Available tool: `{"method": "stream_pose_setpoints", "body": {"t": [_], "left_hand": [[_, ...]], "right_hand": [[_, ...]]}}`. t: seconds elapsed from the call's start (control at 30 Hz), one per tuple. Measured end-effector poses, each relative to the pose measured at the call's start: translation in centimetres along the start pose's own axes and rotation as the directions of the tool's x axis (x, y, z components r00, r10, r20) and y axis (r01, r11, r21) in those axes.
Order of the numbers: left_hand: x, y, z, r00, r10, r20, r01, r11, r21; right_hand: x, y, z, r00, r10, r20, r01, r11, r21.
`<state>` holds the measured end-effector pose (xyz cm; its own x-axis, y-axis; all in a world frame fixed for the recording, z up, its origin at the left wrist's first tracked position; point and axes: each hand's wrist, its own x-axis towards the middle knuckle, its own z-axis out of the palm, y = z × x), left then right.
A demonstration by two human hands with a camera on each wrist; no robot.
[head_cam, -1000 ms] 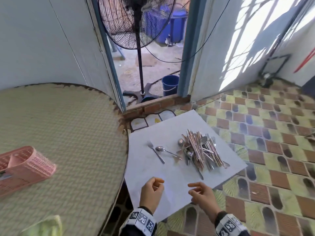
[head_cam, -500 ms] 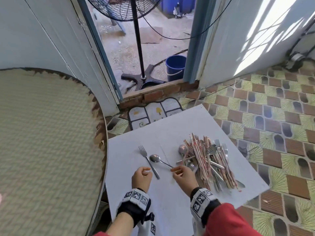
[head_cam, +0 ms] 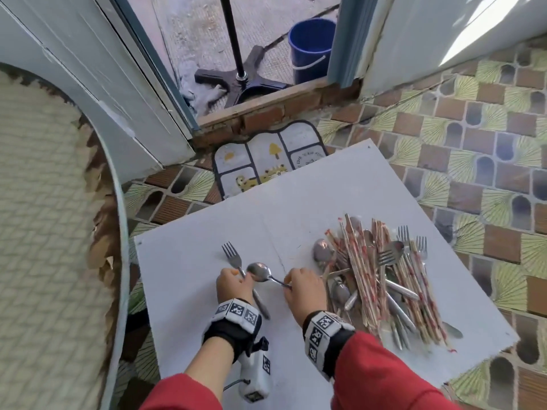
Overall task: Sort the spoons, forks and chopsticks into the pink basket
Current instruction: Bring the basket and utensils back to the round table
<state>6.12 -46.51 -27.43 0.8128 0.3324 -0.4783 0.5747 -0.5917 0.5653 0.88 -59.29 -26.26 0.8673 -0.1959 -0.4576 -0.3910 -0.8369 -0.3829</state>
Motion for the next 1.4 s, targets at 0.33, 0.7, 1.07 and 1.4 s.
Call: {"method": "stream_pose_setpoints", "body": {"t": [0.33,0.7,1.07,1.4], "left_hand": [[0.2,0.0,2.0,0.997,0.006,-0.079,0.003,0.995,0.102],[-5.7,4.2,3.5,0.973,0.217,0.081,-0.223,0.972,0.078],[-11.2,7.3,9.2,0.956,0.161,0.246,-0.12,0.978,-0.172],[-11.8,6.2,12.1,0.96,0.177,0.216,-0.188,0.982,0.032]], "right_hand": [[0.4,-0.1,-5.0,0.946,0.279,-0.166,-0.003,0.518,0.855],[-3.9,9.2,-6.2,0.852,0.442,-0.279,-0.234,0.8,0.553],[-5.8,11.7,-7.5,0.891,0.407,-0.2,-0.139,0.665,0.734],[-9.6,16.4,-7.4,0.926,0.375,-0.035,-0.14,0.427,0.893]]}}
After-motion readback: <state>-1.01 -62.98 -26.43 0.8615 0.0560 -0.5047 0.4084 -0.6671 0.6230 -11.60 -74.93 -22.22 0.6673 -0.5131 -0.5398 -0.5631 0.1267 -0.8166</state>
